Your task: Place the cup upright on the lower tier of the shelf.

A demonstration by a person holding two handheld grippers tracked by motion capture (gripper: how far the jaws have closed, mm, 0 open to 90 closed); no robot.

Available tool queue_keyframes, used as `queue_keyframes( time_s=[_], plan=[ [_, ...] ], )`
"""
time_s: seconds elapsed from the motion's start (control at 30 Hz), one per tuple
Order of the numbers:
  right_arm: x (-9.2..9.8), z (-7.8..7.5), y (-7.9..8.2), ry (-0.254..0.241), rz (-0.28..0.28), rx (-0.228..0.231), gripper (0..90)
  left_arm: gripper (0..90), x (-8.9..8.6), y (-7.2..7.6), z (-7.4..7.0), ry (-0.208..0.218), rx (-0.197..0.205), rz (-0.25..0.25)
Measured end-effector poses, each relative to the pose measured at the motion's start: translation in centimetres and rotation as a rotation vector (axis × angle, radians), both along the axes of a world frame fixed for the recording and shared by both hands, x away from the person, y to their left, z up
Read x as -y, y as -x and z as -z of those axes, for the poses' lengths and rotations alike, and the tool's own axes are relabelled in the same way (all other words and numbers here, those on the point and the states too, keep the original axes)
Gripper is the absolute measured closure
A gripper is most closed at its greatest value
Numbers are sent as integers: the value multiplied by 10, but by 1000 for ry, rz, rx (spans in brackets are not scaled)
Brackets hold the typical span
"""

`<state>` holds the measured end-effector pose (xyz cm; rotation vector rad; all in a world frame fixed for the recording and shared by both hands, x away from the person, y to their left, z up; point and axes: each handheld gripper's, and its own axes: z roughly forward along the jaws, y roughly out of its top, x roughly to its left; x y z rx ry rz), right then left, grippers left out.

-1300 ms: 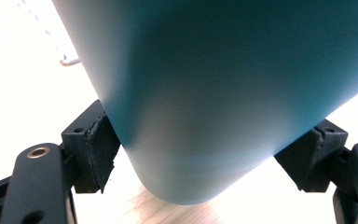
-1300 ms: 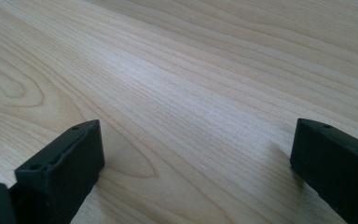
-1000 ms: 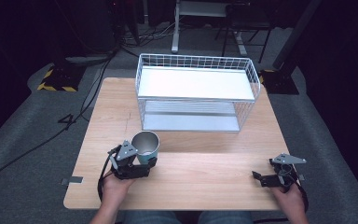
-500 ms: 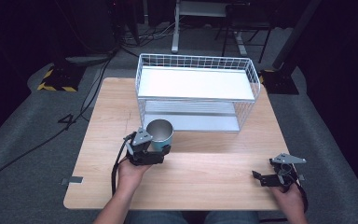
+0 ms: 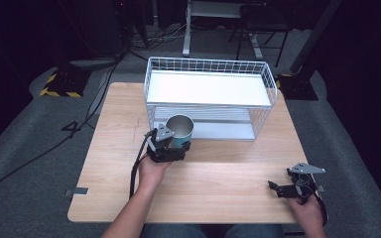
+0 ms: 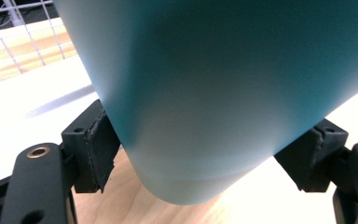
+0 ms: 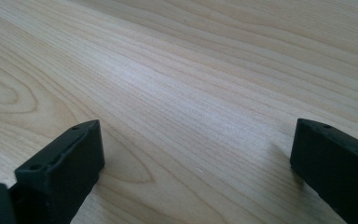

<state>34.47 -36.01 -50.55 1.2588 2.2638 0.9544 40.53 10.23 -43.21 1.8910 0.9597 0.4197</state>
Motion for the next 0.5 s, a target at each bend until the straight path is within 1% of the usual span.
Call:
queue_keyframes(
  time_s=[0.03, 0.07, 0.1, 0.27, 0.37, 0.4, 0.43, 0.5],
  plan=[
    [0, 0, 0, 0, 0, 0, 31, 229, 0, 0, 0, 0, 0, 0],
    [0, 0, 0, 0, 0, 0, 31, 229, 3, -6, -2, 0, -5, 4],
    [0, 0, 0, 0, 0, 0, 31, 229, 3, -6, -2, 0, -5, 4],
    [0, 0, 0, 0, 0, 0, 31, 229, 13, -18, -5, 7, -10, 7],
    [0, 0, -1, -1, 3, -1, 31, 229, 19, -25, -4, 22, -12, 5],
    [0, 0, -1, 1, 8, -1, 31, 228, 23, -29, -2, 33, -9, 1],
    [0, 0, -1, 1, 8, -1, 31, 228, 23, -29, -2, 33, -9, 1],
    [-1, 0, -2, 0, 13, 1, 31, 228, 28, -32, 0, 33, 4, 4]
  ],
)
